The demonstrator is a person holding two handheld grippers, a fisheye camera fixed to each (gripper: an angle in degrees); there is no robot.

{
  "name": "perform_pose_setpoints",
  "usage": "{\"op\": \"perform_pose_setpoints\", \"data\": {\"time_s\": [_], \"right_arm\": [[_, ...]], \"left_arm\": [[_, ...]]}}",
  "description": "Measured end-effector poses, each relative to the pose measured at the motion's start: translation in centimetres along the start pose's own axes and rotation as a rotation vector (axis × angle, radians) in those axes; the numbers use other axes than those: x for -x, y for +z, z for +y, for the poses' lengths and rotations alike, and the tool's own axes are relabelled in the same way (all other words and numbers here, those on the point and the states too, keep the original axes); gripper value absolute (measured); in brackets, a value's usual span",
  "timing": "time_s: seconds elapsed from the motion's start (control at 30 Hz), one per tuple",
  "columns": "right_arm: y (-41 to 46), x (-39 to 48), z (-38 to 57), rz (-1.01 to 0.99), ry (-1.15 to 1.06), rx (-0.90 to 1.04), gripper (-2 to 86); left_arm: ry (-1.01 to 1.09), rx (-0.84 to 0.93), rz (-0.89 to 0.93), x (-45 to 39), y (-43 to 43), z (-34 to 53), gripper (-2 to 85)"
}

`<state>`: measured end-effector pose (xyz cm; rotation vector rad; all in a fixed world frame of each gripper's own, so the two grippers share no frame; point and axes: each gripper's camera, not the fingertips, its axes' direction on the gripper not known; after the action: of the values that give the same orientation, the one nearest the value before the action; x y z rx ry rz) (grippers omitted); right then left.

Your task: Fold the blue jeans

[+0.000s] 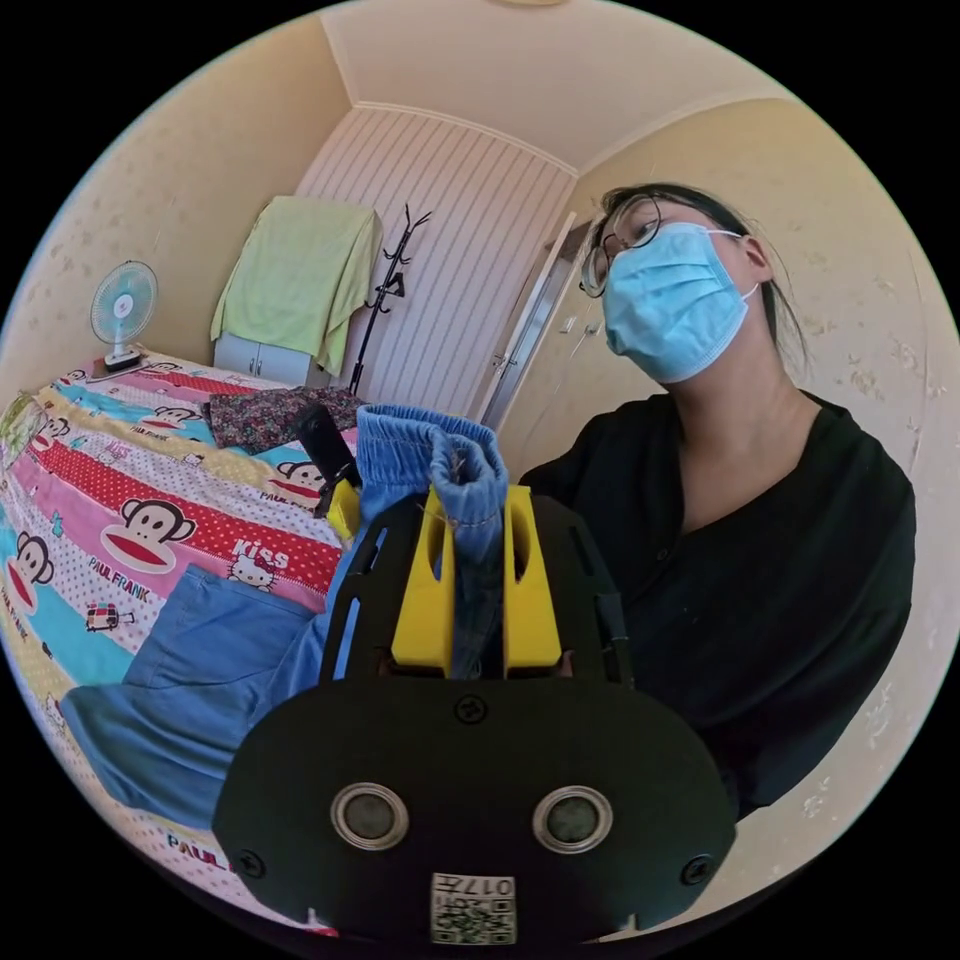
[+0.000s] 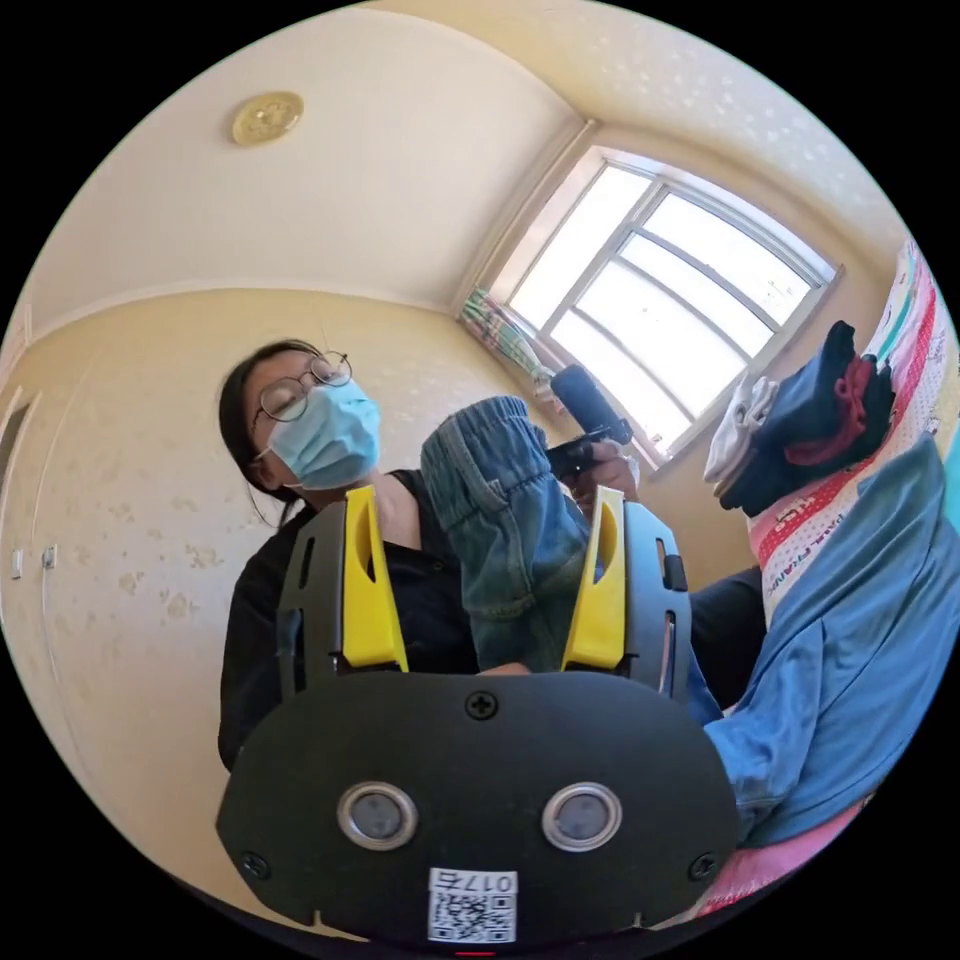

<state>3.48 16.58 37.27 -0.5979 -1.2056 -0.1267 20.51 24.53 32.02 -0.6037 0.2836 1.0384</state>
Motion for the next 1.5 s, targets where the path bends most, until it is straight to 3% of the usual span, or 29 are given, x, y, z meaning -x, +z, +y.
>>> {"op": "perform_pose_setpoints", "data": {"time_s": [0.13,0.27,0.43,0.6,0.7,0.83,0.9,0.97,1.3,1.5], "right_arm": [[3.8,-0.9,-3.1,0.186,-0.019,0.170,22.0],[6.7,-1.2,-6.6,0.234,-0.065,0.274,13.9],[9.8,1.4,-13.5,0.434,-0.169,0.215,7.2],[13.9,3.3,-22.0,0.619,-0.248,0.204,4.4],[16.3,3.6,-26.7,0.671,-0.286,0.233,3.5],[19.4,3.0,-32.5,0.740,-0.332,0.271,2.6],[20.3,2.8,-34.8,0.751,-0.349,0.286,2.6],[21.2,2.8,-37.8,0.766,-0.375,0.288,2.7],[26.4,9.6,-51.5,0.839,-0.585,0.245,3.1],[29.6,14.8,-60.0,0.968,-0.638,0.198,3.5]], "left_arm": [[0.006,-0.033,-0.001,-2.5,-0.3,1.0,7.4],[0.010,-0.060,-0.028,-5.8,-1.2,0.9,7.2],[-0.010,-0.217,-0.052,-9.3,-3.9,-1.0,8.0],[-0.039,-0.343,-0.227,-14.0,-6.5,-2.1,21.5],[-0.037,-0.386,-0.245,-16.0,-6.5,-2.5,23.3],[-0.054,-0.341,-0.230,-17.6,-5.7,-4.6,20.9],[0.000,-0.366,-0.253,-19.8,-6.2,-6.2,10.7],[0.050,-0.380,-0.267,-22.1,-7.1,-7.9,5.8],[0.285,-0.343,-0.592,-39.0,-9.8,-23.1,4.8],[0.314,-0.329,-0.593,-44.7,-11.5,-31.5,4.6]]}}
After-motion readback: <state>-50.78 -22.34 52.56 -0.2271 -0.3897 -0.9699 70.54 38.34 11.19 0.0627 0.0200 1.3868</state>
